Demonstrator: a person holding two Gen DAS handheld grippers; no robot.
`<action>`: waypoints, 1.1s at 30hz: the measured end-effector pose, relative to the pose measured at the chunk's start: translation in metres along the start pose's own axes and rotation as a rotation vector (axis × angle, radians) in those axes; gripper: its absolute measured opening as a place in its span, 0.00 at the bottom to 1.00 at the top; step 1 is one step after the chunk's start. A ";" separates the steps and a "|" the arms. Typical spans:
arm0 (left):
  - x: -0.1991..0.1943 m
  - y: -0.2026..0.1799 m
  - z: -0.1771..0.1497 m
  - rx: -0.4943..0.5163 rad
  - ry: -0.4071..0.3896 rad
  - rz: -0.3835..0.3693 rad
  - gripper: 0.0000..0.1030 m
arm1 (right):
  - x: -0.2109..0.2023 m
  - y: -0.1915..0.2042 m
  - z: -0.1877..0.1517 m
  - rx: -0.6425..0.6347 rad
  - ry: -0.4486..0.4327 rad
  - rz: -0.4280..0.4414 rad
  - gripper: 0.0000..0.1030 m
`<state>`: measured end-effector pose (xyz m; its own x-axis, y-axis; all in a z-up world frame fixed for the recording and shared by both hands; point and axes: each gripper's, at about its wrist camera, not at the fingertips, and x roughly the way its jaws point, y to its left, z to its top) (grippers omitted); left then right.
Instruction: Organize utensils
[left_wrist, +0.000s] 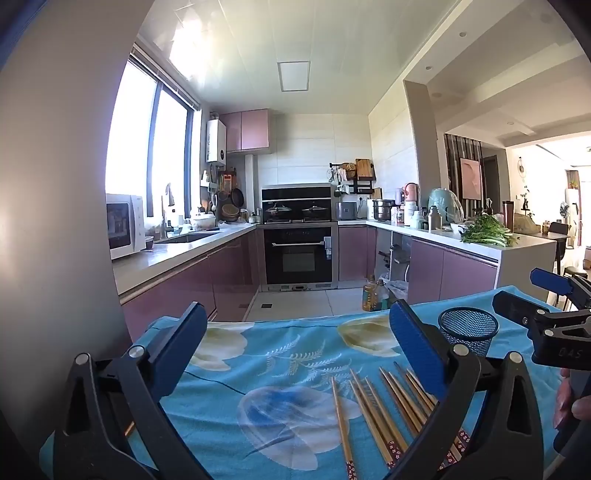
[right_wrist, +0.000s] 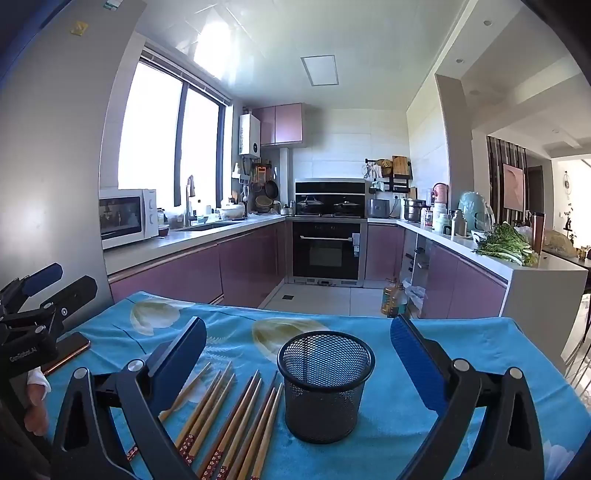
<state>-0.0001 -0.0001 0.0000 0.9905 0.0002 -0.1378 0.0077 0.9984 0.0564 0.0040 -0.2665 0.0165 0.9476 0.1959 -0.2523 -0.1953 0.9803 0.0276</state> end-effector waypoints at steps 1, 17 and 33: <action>0.000 0.000 0.000 0.001 -0.001 -0.001 0.94 | -0.005 0.000 0.001 0.000 -0.011 -0.003 0.94; -0.006 -0.003 0.007 0.002 -0.027 0.003 0.94 | -0.001 0.008 -0.009 -0.002 -0.023 -0.012 0.94; -0.007 -0.001 0.009 -0.003 -0.038 0.005 0.95 | -0.002 0.007 -0.009 0.001 -0.029 -0.007 0.94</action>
<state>-0.0060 -0.0019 0.0095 0.9950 0.0028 -0.0998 0.0027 0.9985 0.0542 -0.0015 -0.2602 0.0088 0.9559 0.1893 -0.2247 -0.1882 0.9818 0.0268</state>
